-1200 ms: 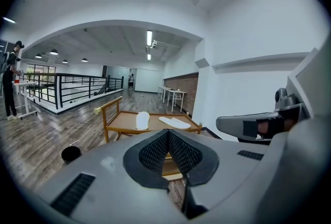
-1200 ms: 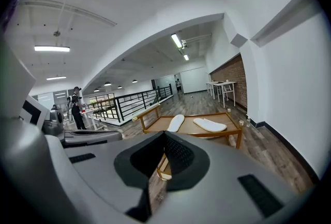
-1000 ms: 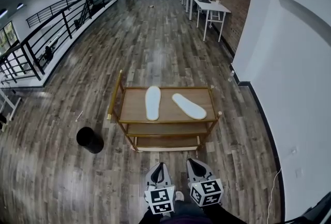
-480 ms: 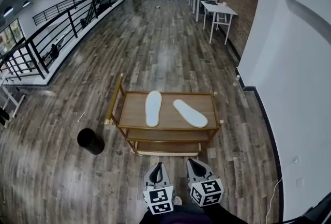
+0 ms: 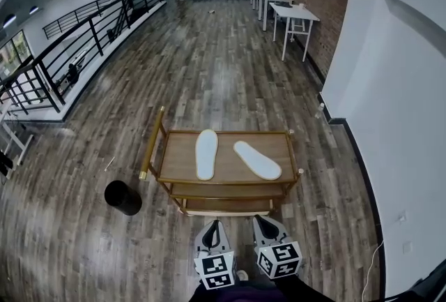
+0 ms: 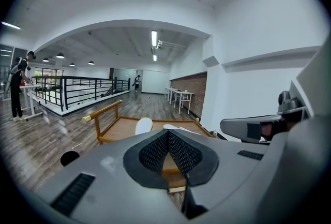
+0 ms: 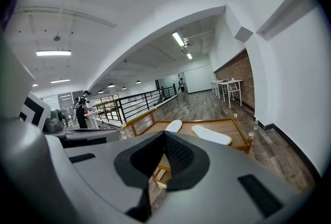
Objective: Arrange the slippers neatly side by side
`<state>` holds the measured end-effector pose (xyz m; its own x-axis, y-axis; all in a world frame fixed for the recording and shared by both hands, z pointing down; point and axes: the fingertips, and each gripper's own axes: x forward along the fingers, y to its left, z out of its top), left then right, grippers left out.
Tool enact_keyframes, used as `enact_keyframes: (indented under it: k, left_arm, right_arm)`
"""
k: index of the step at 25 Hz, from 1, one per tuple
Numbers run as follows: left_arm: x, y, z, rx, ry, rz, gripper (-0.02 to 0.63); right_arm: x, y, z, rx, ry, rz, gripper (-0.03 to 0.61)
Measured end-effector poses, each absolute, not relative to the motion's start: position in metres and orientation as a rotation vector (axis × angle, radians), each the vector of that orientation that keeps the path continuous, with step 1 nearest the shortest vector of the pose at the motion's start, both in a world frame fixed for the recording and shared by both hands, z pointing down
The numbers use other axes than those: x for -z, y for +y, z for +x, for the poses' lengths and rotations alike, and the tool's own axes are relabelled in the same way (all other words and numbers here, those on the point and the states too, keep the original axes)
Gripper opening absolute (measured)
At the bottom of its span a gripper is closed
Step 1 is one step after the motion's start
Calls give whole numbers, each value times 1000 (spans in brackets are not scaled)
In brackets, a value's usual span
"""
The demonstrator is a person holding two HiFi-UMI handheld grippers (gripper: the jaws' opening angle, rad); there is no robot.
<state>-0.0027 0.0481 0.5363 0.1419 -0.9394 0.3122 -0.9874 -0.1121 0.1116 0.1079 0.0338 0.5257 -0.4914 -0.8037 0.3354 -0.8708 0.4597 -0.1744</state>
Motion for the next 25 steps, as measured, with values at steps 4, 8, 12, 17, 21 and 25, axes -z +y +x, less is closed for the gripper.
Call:
enact_keyframes:
  k: [4,8,12,17,21,25]
  left_arm:
    - [-536,27,-5,-250,-1841,2150,-9]
    - [-535,1,-12,-253,-1821,2165,-9]
    - [-537,-27,-19,-262,-1796,2177,-9]
    - [-537,-63,-36,-256,-1766,2208,-9]
    - [-537,-88,-53,-245,-1761,2219,-9]
    - [-543,-103,-63,-246,-1734,2233,-9]
  right_arm:
    - [-527,14,107,-487,-2483,1484,-2]
    - [-528,-11,100,-494,-2466,1505,-2]
    - [-529,-36,91,-499,-2448,1517,-2]
    - [-531,-69,75,-495,-2425,1555,-2]
    - [-532,-91,59,-485,-2413,1578,-2]
    - [-536,-104,48,-482,-2398,1596,-2]
